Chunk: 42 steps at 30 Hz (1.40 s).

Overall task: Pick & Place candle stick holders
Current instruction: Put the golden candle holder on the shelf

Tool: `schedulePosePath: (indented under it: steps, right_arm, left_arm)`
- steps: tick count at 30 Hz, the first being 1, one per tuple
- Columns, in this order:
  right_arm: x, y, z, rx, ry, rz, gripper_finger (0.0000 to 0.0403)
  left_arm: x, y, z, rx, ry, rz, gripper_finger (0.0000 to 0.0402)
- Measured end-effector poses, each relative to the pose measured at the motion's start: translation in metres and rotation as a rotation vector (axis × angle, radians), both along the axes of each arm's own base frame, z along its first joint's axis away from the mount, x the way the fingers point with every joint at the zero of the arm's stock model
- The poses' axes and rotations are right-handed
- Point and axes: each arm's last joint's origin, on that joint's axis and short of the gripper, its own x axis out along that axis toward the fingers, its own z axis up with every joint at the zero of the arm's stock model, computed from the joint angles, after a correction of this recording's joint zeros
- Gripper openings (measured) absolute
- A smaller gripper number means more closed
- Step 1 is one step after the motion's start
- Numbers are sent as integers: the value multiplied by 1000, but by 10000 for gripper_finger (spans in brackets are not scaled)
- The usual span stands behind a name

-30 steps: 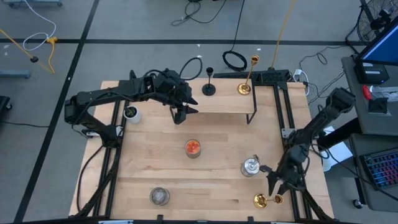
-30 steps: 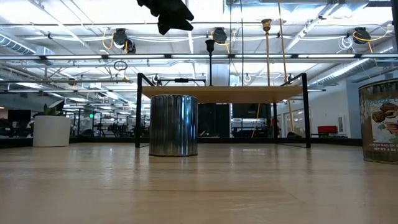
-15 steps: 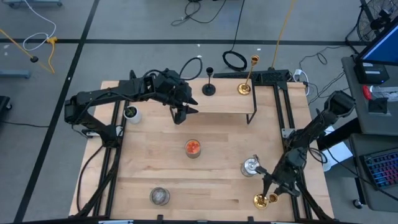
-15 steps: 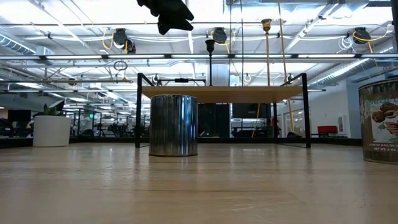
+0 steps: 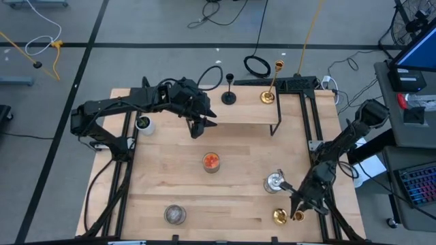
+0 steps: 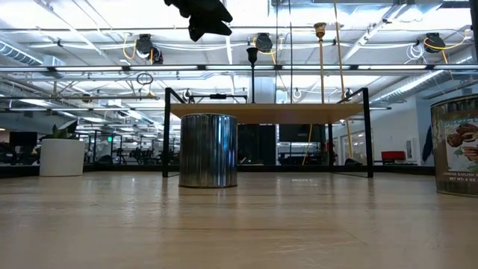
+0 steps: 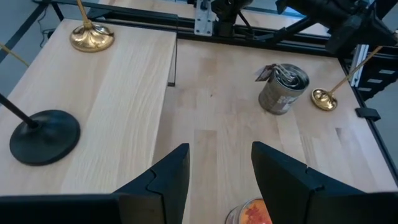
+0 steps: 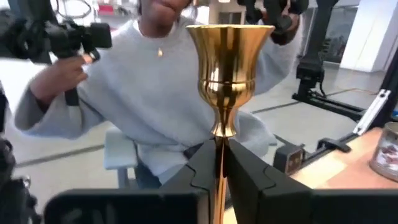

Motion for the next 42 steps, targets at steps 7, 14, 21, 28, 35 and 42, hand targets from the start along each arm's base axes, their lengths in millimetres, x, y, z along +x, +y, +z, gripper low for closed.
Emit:
schedulePosePath:
  steps: [7,14,21,28,35,42]
  right_arm:
    - [0,-3,17,127,-128,-53,20]
    - [8,-10,31,186,-209,-404,18]
    - [48,-10,71,50,-245,-627,22]
    - [82,-40,109,206,-160,-893,14]
    - [99,-74,102,295,-58,-1027,21]
    - [111,-89,95,265,-37,-979,15]
  left_arm:
    - [2,-9,0,23,0,-44,179]
    - [-8,-18,13,49,-51,-63,179]
    - [-51,-26,41,78,-82,-48,179]
    - [-98,-42,62,104,-101,-86,179]
    - [-136,-60,48,131,-162,-148,179]
    - [-143,-69,-30,127,-360,-159,179]
